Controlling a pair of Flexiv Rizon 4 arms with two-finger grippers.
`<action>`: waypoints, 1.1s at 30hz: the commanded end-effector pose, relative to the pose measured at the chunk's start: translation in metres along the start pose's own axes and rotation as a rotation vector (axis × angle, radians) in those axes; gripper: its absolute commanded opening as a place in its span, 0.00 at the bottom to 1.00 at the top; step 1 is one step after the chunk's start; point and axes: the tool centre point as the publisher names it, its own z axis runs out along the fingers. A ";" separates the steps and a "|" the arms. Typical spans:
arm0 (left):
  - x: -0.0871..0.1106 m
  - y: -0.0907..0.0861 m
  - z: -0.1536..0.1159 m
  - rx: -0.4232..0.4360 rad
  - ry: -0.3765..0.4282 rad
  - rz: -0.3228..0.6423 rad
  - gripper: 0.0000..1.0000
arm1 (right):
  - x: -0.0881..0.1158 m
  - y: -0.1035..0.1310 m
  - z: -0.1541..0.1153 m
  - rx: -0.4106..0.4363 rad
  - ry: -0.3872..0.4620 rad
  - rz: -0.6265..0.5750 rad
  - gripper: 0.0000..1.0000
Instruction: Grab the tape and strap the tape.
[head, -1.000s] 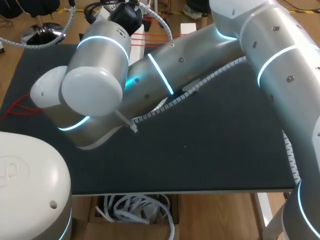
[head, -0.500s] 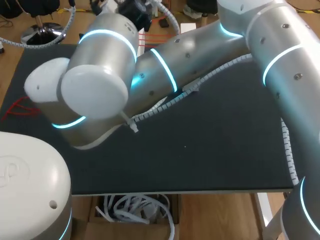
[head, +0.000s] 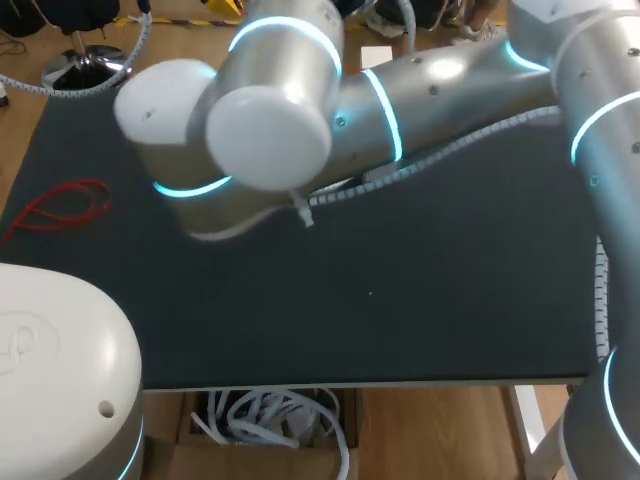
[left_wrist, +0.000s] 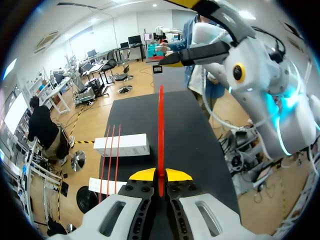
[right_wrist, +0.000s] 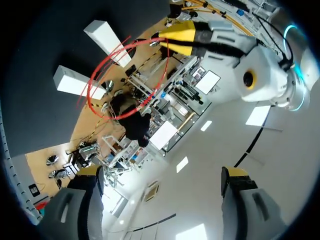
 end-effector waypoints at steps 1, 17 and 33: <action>0.000 0.000 0.000 -0.002 0.001 -0.001 0.00 | 0.005 -0.032 0.017 -0.003 -0.007 -0.005 1.00; 0.000 0.000 0.000 -0.002 0.001 -0.001 0.00 | 0.010 -0.053 0.046 0.049 -0.010 -0.023 1.00; 0.029 0.080 0.019 -0.076 -0.041 -0.144 0.00 | 0.010 -0.053 0.046 0.049 -0.010 -0.023 1.00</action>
